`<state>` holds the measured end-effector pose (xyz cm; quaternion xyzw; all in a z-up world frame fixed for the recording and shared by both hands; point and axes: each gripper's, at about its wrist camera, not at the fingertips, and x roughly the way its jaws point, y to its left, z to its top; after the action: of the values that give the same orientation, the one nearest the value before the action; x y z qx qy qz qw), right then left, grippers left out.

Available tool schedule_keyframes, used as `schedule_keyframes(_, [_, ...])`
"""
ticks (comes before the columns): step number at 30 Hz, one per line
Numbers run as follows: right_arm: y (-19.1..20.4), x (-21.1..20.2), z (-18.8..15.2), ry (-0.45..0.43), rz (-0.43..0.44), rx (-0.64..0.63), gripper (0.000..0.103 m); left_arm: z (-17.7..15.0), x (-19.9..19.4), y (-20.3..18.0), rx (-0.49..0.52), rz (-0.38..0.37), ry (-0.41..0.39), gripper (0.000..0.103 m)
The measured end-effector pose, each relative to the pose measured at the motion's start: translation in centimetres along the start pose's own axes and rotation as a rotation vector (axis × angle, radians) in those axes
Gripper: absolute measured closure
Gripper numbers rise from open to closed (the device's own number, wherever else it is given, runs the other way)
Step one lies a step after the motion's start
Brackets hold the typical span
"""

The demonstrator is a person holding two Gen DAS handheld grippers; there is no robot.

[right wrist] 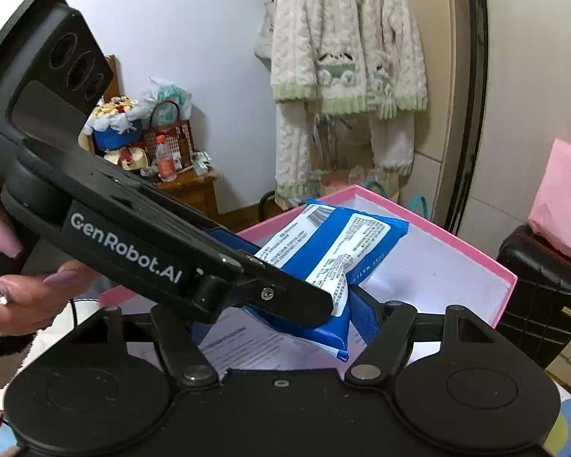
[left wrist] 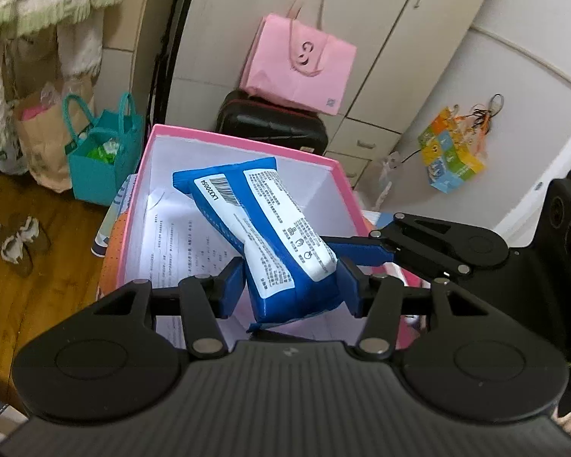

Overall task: Organize soft objects
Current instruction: 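Carry the blue packet with the right tool over the shoebox, then open the right tool to drop the packet into the shoebox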

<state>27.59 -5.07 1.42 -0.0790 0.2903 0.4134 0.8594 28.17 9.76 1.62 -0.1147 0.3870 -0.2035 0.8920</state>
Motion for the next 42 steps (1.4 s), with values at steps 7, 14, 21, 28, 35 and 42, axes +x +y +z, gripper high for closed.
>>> schedule_keyframes(7, [-1.7, 2.7, 1.3, 0.075, -0.008, -0.012, 0.028, 1.4, 2.7, 1.0, 0.024, 0.045, 0.051, 0.053])
schedule_keyframes(14, [-2.1, 3.8, 1.7, 0.12, -0.003, -0.015, 0.027, 1.9, 3.5, 1.9, 0.022, 0.054, 0.08, 0.052])
schedule_keyframes(21, [-1.1, 3.3, 1.3, 0.142, -0.038, -0.044, 0.028, 0.9, 2.4, 0.4, 0.131, 0.226, 0.033, 0.048])
schedule_keyframes(28, [0.0, 0.9, 0.5, 0.144, -0.071, -0.045, 0.028, -0.4, -1.1, -0.9, 0.167, 0.203, 0.027, 0.047])
schedule_keyframes(35, [1.5, -2.4, 0.0, 0.143, -0.118, -0.067, 0.028, -2.0, -4.7, -2.9, 0.191, 0.143, 0.035, 0.046])
schedule_keyframes(42, [2.5, -6.6, -0.5, 0.124, -0.137, -0.063, 0.028, -3.5, -7.5, -6.4, 0.244, 0.115, 0.034, 0.046])
